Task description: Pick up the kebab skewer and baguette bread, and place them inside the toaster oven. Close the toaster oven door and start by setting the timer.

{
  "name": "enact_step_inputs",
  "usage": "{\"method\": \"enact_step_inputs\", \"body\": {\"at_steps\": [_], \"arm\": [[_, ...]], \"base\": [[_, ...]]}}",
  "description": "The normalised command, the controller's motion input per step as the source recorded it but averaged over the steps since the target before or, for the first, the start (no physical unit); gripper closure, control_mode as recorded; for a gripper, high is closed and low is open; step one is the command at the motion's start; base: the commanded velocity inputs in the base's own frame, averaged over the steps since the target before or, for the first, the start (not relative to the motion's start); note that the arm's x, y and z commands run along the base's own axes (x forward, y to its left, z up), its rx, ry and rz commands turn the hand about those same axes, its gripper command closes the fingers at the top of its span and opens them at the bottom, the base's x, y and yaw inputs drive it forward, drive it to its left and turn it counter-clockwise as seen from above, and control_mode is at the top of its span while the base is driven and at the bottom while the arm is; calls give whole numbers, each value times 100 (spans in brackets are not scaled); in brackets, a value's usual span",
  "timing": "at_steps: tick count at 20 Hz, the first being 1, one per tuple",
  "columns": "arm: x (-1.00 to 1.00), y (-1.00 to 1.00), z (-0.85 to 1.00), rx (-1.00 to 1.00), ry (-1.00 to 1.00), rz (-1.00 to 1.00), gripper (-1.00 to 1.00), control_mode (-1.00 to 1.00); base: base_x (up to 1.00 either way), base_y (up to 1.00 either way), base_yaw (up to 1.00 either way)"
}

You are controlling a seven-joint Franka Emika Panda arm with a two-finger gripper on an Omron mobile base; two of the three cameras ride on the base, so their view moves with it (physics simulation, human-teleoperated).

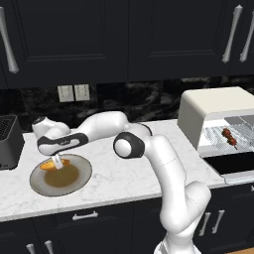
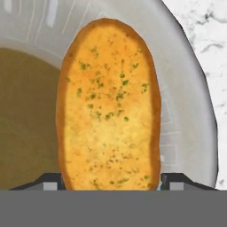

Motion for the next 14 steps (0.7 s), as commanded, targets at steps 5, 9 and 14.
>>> {"method": "enact_step_inputs", "body": {"at_steps": [5, 9, 14], "arm": [[-38, 3, -40, 0, 0, 0, 100, -100], [-29, -8, -13, 6, -5, 0, 100, -100], [-90, -70, 47, 7, -18, -5, 100, -100]], "base": [[0, 0, 0], [0, 0, 0], [0, 0, 0]]}}
